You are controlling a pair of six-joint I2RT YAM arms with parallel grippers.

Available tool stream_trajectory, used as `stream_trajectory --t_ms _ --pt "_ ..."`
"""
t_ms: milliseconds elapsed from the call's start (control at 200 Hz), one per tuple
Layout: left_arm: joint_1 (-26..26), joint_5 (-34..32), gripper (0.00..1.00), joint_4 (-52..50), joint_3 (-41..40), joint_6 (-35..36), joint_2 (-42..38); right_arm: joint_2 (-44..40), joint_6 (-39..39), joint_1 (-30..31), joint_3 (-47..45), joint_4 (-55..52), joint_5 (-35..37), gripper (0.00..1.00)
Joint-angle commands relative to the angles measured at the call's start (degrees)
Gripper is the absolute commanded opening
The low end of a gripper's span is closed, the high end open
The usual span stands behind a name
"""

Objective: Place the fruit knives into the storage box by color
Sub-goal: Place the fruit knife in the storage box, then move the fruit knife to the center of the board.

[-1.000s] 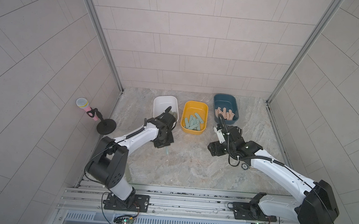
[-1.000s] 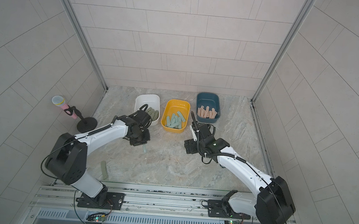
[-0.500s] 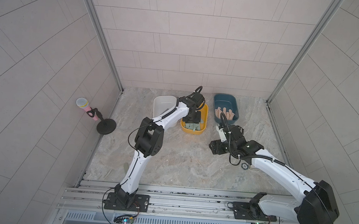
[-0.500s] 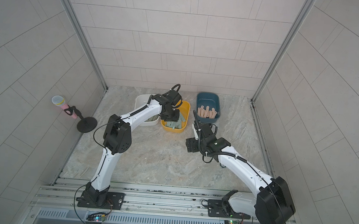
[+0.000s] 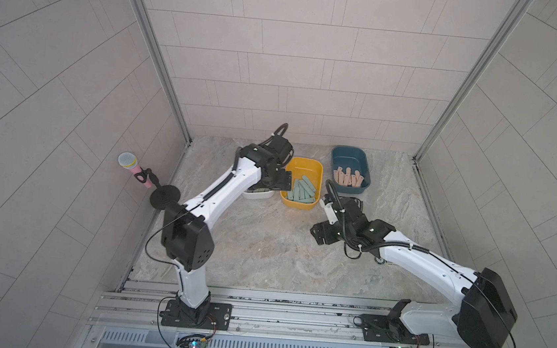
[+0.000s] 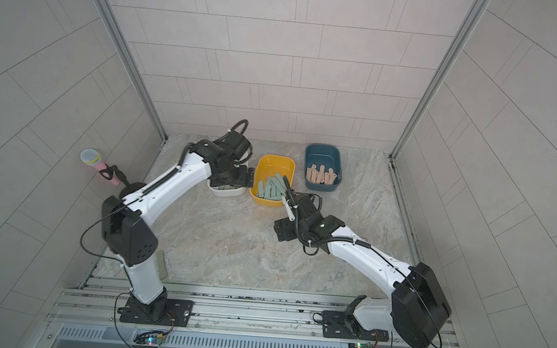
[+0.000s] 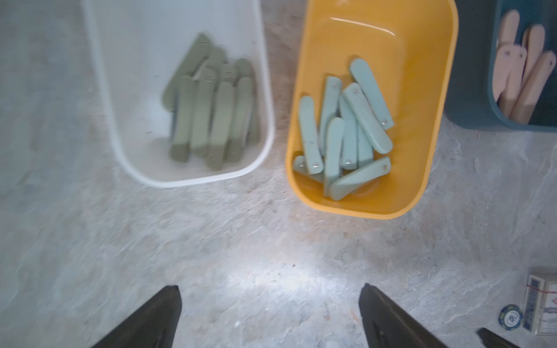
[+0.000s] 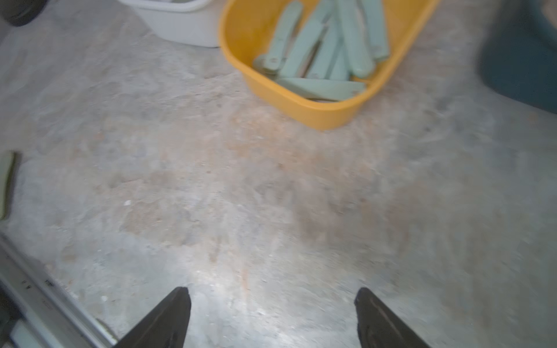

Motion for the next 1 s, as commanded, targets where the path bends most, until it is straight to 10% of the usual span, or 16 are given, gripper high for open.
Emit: stream_trajectory --t_ms 0,290,996 --pt "7.9 -2.8 1.00 -5.8 -6.7 1.8 -9.8 7.1 0.0 9.0 6.3 9.6 2.5 0.87" --pt "29.8 6.6 1.00 -9.7 -8.1 7.3 -17.2 33.0 -8.4 23.0 31.8 17.4 -2.0 0.77" --pt "33.5 8.4 1.00 -5.6 -7.7 3.7 -21.5 69.2 -18.8 30.6 76.9 -4.9 -6.5 0.90"
